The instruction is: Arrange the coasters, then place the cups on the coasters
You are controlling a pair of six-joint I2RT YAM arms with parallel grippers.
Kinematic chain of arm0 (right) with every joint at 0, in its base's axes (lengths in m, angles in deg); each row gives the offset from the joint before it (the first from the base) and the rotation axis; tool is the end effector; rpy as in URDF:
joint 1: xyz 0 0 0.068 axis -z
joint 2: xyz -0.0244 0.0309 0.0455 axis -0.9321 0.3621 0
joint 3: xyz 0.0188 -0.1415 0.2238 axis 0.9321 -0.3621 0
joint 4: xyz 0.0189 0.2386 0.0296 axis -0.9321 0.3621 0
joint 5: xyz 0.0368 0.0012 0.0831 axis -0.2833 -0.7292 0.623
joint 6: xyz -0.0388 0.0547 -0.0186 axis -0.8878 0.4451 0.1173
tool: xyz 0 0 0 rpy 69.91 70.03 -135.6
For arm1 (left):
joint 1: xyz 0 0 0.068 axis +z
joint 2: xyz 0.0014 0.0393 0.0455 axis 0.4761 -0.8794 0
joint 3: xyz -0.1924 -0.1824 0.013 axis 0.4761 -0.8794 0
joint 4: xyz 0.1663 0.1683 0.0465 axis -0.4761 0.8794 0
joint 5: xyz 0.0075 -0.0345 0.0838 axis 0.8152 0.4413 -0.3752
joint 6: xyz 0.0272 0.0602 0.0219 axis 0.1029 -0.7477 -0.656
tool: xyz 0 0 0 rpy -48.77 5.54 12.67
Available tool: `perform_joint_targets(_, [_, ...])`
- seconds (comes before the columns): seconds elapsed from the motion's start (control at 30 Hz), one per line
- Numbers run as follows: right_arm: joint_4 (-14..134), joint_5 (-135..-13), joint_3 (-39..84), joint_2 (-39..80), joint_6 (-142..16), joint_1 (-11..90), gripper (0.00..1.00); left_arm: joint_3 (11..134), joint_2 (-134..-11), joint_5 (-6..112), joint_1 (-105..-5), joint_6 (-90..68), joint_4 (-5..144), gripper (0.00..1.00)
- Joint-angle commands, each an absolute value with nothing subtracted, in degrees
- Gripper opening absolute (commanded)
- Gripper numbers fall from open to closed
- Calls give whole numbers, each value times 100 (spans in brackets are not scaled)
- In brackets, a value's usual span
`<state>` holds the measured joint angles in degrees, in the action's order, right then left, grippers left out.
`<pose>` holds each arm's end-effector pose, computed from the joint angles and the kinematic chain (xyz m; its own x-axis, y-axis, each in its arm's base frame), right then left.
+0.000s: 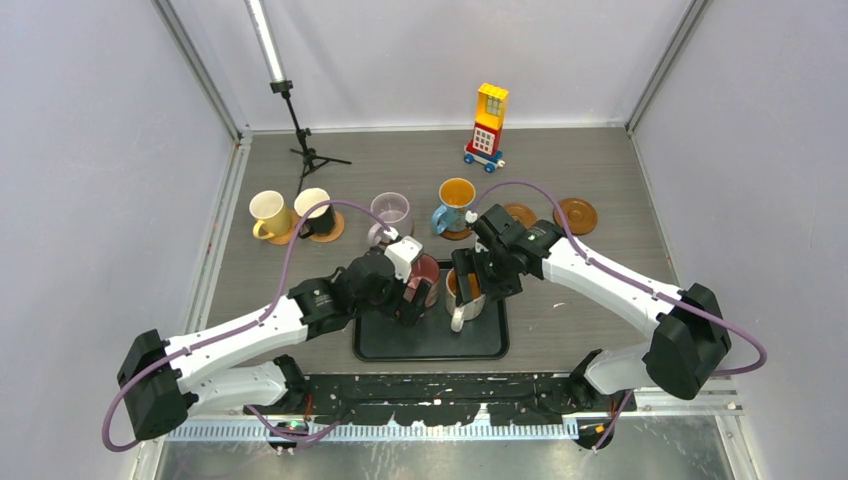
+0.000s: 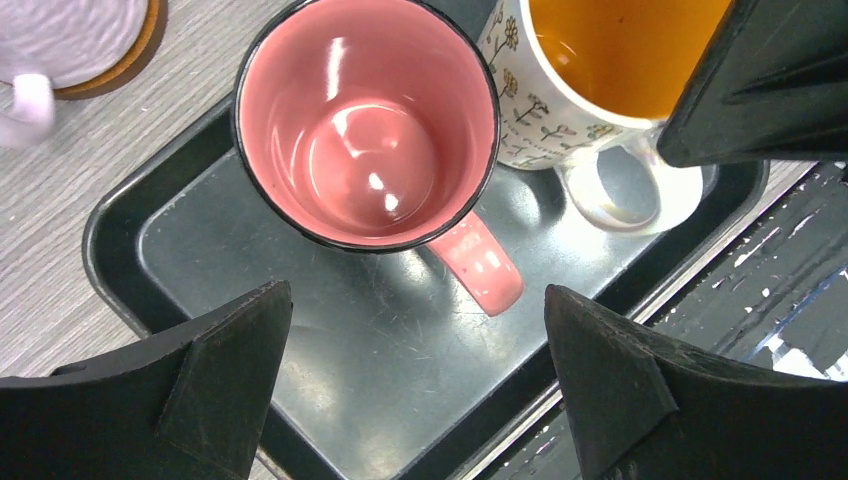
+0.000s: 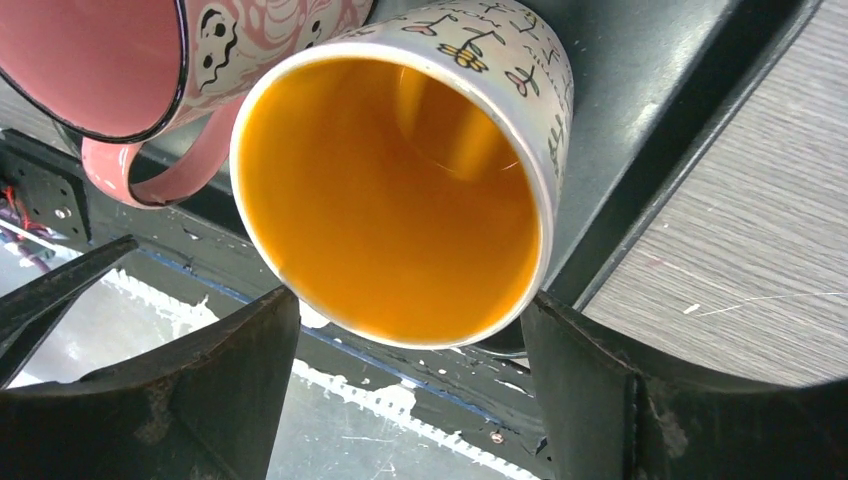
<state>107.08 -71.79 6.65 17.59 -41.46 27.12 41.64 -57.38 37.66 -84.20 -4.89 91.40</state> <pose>0.1810 0.1737 0.2311 -0.9389 -0.2048 -0.2766 -0.2918 0.8998 0.3243 0.1321 -0.1813 0.2373 -0.5696 0.3049 -0.7633 0.6218 0.7672 -0.1576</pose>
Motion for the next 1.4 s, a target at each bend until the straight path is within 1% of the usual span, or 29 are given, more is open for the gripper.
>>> perform_joint_targets(0.0, [11004, -7978, 888, 1667, -4575, 2813, 84, 4110, -5481, 3497, -8410, -670, 9013, 100])
perform_joint_targets(0.17, [11046, -8352, 903, 1497, -5173, 3036, 80, 4071, -5448, 3424, -8386, -748, 9037, 100])
perform_joint_targets(0.33, [11020, -8553, 984, 1403, -5417, 3183, 80, 4087, -5482, 3320, -8345, -858, 8982, 100])
perform_joint_targets(0.4, [11108, -8260, 931, 1303, -5302, 3195, 81, 4104, -5507, 3268, -8324, -897, 8952, 100])
perform_joint_targets(0.47, [11024, -7629, 792, 1180, -5012, 3182, 82, 4122, -5531, 3242, -8297, -945, 8903, 100])
perform_joint_targets(0.5, [10974, -7500, 728, 1168, -4938, 3139, 82, 4129, -5547, 3216, -8293, -967, 8885, 100])
perform_joint_targets(0.73, [10352, -7734, 378, 1400, -4919, 3062, 81, 4200, -5648, 3143, -8147, -989, 8811, 100])
perform_joint_targets(0.83, [10067, -7851, 225, 1489, -4903, 3034, 78, 4187, -5642, 3086, -8089, -1019, 8785, 100])
perform_joint_targets(1.2, [9142, -8377, -233, 1652, -4914, 2928, 55, 4268, -5791, 2972, -7778, -1205, 8642, 100])
perform_joint_targets(1.3, [9022, -8525, -401, 1618, -4881, 2926, 52, 4283, -5774, 2948, -7765, -1260, 8629, 100])
perform_joint_targets(1.37, [8912, -8635, -508, 1545, -4843, 2924, 48, 4273, -5773, 2948, -7757, -1261, 8604, 100])
